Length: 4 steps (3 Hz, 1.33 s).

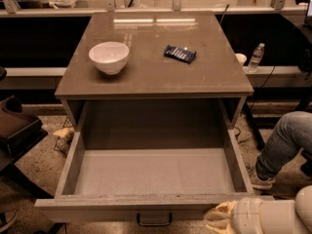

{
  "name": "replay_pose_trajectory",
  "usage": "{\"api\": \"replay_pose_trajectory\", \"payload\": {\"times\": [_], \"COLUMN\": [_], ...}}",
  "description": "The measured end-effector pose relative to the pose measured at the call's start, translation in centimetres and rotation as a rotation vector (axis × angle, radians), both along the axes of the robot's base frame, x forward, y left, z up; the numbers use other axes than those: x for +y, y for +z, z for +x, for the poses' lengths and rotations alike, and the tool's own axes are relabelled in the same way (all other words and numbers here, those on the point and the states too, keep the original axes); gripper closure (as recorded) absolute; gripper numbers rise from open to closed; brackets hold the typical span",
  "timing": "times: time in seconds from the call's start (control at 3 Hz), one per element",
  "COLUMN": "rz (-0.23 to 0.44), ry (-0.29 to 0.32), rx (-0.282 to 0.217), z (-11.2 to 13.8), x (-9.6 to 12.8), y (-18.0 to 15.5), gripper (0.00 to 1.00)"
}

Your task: Close top drawer

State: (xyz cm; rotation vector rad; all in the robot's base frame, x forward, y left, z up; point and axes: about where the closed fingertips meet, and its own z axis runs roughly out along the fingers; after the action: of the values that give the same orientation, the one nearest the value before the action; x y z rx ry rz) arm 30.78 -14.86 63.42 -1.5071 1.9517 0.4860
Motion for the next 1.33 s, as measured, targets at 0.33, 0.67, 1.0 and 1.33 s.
{"api": "replay_pose_trajectory", "payload": {"times": [0.33, 0.67, 1.0, 1.33], "rz": [0.005, -0.04, -0.036, -0.008], "ry": [0.022, 0.003, 0.005, -0.001], "rx": [-0.015, -0.053, -0.055, -0.094], "z": [1.4, 6.8, 7.1, 10.1], "x": [1.1, 2.6, 2.7, 2.5], "y": [-0.2, -1.0, -1.0, -1.0], "gripper": [1.0, 1.0, 1.0, 1.0]}}
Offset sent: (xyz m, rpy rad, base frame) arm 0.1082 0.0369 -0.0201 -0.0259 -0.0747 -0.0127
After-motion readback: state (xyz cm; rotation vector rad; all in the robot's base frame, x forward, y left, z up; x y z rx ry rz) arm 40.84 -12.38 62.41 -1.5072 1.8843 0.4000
